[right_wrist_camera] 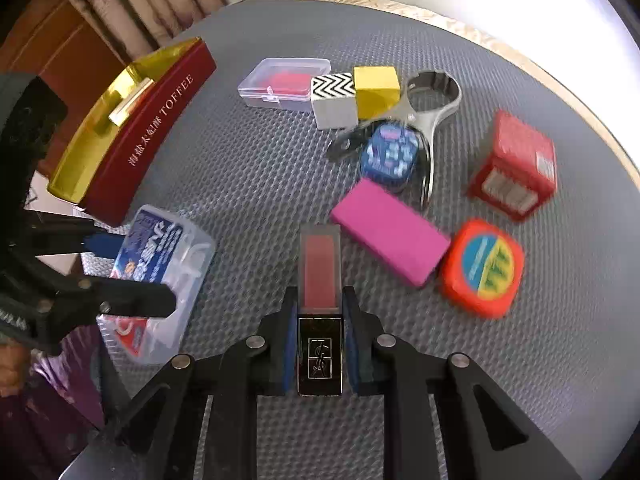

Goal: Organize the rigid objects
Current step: 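Lift the floss box with the left tool while the right tool grasps the lipstick, then place the floss box in the tin with the left tool while the right tool carries the lipstick there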

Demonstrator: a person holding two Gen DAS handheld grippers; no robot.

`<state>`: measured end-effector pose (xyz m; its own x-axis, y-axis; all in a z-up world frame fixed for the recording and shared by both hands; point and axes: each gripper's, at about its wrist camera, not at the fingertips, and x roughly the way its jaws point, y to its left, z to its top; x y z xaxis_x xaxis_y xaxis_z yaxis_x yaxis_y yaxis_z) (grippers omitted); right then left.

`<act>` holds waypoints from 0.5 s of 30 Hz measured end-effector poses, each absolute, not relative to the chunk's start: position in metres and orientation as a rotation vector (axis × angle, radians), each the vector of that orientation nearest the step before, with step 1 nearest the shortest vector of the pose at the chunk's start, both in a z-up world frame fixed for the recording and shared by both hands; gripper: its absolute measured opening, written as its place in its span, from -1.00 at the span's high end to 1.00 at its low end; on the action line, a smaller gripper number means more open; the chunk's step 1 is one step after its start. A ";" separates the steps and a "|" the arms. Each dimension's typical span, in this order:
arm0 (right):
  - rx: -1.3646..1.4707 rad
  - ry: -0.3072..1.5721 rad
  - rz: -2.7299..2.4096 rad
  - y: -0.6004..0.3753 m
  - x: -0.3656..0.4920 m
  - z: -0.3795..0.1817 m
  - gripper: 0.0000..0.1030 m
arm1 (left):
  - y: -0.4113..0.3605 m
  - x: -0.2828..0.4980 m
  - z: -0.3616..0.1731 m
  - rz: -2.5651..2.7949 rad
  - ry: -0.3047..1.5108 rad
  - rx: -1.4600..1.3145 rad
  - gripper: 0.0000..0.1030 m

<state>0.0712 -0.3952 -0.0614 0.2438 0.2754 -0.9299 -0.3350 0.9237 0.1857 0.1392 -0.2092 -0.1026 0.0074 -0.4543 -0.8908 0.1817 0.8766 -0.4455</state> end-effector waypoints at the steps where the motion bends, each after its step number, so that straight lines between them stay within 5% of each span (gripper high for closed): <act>1: -0.012 1.254 0.429 -0.398 0.064 -0.060 0.62 | -0.209 0.139 -0.102 -0.511 1.484 -0.222 -0.38; 15: 0.427 1.172 0.345 -0.428 -0.006 -0.064 0.62 | -0.189 0.122 -0.057 -0.557 1.406 -0.226 -0.24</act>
<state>-0.0063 -0.4284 -0.0644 0.3523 0.4740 -0.8070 -0.0395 0.8691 0.4931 0.1219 -0.1887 -0.0573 0.0629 -0.4946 -0.8668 0.2339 0.8517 -0.4690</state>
